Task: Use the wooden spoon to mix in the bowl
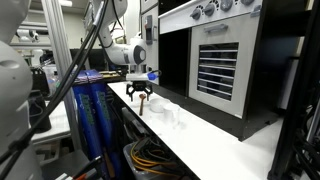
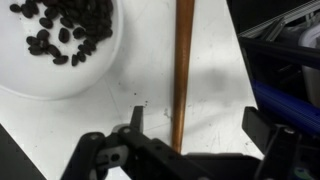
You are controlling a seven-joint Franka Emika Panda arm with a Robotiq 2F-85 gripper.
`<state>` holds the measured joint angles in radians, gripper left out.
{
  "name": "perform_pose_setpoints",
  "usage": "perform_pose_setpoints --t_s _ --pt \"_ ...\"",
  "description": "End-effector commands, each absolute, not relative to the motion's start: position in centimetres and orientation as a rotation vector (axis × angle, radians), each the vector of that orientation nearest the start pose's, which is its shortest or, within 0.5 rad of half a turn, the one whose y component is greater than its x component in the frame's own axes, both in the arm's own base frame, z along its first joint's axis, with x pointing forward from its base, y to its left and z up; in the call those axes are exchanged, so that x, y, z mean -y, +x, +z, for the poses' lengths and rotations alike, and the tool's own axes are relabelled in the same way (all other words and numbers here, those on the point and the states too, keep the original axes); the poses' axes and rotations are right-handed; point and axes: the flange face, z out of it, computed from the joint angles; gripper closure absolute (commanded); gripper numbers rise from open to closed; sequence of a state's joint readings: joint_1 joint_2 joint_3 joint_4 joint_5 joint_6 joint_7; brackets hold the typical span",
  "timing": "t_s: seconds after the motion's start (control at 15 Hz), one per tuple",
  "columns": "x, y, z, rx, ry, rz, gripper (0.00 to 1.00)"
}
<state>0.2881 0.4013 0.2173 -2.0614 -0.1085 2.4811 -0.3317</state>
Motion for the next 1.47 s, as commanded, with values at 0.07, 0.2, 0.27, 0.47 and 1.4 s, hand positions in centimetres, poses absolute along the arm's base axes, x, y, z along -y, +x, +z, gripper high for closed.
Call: perform_pose_setpoints --t_s 0.07,0.2,0.27,0.47,1.4 --pt "-28.6 53.1 24.1 1.378 -2.823 -0.038 0.00" --pt "-28.7 53.2 24.0 1.387 -2.821 -0.039 0.00" --pt "-28.8 53.2 23.9 1.390 -2.820 -0.040 0.00" --pt "-28.8 53.4 23.5 1.394 -2.818 -0.034 0.00" --pt "-29.3 53.9 23.2 1.417 -2.816 -0.039 0.69"
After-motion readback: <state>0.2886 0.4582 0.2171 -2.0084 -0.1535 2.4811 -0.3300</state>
